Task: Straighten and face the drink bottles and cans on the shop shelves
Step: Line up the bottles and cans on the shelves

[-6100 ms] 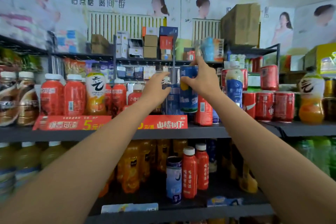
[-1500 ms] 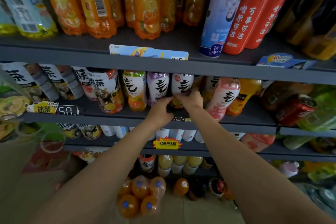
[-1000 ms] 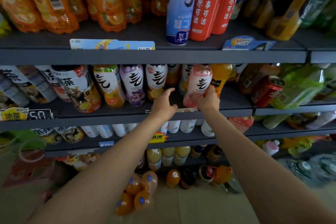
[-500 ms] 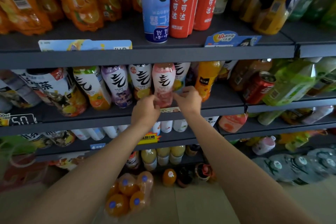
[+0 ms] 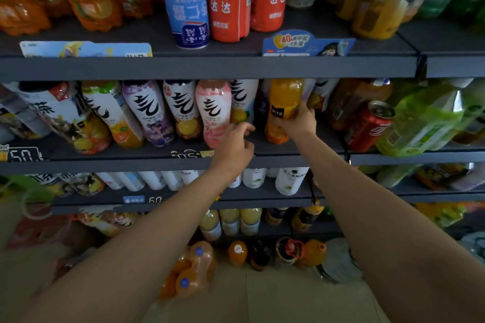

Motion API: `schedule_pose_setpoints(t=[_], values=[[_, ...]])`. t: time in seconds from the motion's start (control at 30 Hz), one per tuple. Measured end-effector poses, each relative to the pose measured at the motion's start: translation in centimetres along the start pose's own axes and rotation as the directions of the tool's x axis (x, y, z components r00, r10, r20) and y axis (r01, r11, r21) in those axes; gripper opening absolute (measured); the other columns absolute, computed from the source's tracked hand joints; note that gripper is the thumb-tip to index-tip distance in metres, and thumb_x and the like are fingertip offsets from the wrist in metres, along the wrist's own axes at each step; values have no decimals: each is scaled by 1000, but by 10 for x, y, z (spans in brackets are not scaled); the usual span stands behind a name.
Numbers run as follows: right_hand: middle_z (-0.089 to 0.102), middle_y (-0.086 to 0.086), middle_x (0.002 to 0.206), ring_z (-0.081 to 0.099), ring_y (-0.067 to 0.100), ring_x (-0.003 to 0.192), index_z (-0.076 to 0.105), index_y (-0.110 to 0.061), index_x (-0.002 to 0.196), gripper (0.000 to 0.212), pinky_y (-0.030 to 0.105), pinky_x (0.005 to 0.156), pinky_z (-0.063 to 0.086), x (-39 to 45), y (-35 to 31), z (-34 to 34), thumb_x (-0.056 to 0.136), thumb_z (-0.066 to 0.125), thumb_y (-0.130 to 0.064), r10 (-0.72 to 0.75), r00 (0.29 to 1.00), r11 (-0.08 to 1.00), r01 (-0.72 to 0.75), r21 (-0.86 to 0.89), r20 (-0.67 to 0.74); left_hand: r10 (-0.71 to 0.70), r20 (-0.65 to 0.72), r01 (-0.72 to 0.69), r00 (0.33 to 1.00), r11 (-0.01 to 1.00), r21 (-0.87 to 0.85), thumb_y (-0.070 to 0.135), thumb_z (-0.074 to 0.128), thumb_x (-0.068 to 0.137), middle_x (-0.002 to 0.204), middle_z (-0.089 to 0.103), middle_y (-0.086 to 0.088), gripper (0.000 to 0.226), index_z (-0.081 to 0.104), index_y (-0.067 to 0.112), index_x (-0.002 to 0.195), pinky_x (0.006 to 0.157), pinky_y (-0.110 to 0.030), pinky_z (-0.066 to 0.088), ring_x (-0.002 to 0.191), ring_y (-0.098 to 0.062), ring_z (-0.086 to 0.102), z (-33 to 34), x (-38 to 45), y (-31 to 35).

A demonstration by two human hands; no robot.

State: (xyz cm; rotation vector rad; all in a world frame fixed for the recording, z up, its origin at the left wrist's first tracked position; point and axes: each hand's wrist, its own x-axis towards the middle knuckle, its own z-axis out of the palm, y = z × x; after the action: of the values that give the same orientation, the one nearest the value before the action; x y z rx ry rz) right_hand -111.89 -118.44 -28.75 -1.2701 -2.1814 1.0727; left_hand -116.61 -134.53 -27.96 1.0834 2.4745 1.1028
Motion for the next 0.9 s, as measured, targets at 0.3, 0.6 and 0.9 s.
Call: schedule_pose_setpoints(t=[0.3,0.6,0.9], values=[[53,1,104,52,16,97,43,-8,127,72,24,77,40,-95,29,-78,67,83,-14,-307,916,951,286,118,258,271,46,-275,961,956,105,44,67,78,141,38,-8,80,30,11,141,105,-32,33,130,-22,37,5,-42,54],[68,-1,88,63,7,83,63,-16,93,32,21,77,51,-122,-108,-156,68,81,-5,-442,594,865,481,143,673,403,-168,-351,900,896,271,62,56,73,121,56,-10,81,38,10,133,81,-29,37,108,-29,55,-119,-74,123],[65,-5,82,61,-1,72,63,-16,90,23,15,67,49,-154,-255,-136,78,69,1,-671,579,741,509,438,463,359,-387,-377,849,926,31,44,57,86,103,57,3,56,40,13,129,78,-24,41,101,-18,58,-250,-76,131]])
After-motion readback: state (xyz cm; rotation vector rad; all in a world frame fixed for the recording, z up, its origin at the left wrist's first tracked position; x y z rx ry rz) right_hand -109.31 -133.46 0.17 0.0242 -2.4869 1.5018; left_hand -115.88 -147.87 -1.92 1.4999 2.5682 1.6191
